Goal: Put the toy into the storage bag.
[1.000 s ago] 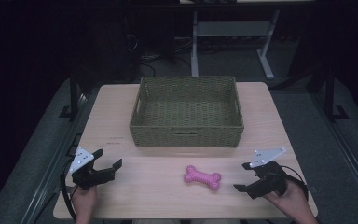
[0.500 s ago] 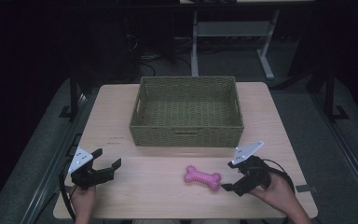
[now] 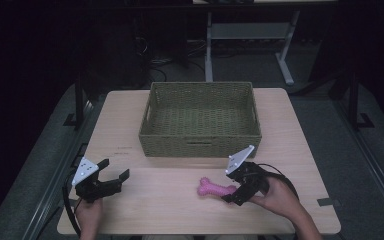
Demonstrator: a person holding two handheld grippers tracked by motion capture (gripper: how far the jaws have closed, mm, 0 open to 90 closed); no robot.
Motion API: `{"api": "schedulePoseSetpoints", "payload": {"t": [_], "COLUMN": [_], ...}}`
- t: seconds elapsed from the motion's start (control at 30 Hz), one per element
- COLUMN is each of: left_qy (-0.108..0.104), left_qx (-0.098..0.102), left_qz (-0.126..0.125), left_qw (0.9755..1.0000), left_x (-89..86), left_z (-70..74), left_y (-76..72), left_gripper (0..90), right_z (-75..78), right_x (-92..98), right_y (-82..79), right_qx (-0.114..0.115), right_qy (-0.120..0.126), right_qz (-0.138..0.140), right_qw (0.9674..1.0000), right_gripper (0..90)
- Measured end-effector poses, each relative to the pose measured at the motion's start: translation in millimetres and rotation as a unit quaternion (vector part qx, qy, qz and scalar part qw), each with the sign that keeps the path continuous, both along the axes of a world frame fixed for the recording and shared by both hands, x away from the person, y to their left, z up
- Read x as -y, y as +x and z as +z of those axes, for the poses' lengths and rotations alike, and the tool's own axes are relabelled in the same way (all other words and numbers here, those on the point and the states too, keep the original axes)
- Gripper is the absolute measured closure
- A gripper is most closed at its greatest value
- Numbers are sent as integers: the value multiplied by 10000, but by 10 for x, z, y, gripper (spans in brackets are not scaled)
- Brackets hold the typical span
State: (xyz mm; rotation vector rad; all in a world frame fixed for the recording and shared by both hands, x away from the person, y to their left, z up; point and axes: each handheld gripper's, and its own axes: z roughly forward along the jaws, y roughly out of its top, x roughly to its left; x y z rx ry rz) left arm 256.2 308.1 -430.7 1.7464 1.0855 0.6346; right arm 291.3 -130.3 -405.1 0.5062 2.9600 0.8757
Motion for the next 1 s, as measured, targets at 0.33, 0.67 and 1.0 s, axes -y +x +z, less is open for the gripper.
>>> {"api": "schedulePoseSetpoints", "payload": {"t": [0.33,0.67,1.0], "left_qy": [-1,-23,-21], "left_qx": [7,12,12], "left_qz": [-9,2,-11], "left_qw": [10000,10000,10000], "left_x": [-3,-10,-8], "left_z": [3,5,4], "left_y": [0,-1,1], "left_gripper": [128,128,128], "right_z": [-28,-158,-238], "right_x": [-206,-338,-374], "right_y": [102,168,208], "right_qx": [-55,-164,-229], "right_qy": [-140,-483,-735], "right_qz": [191,299,312], "right_qw": [9997,9982,9965], "right_gripper": [251,328,407]}}
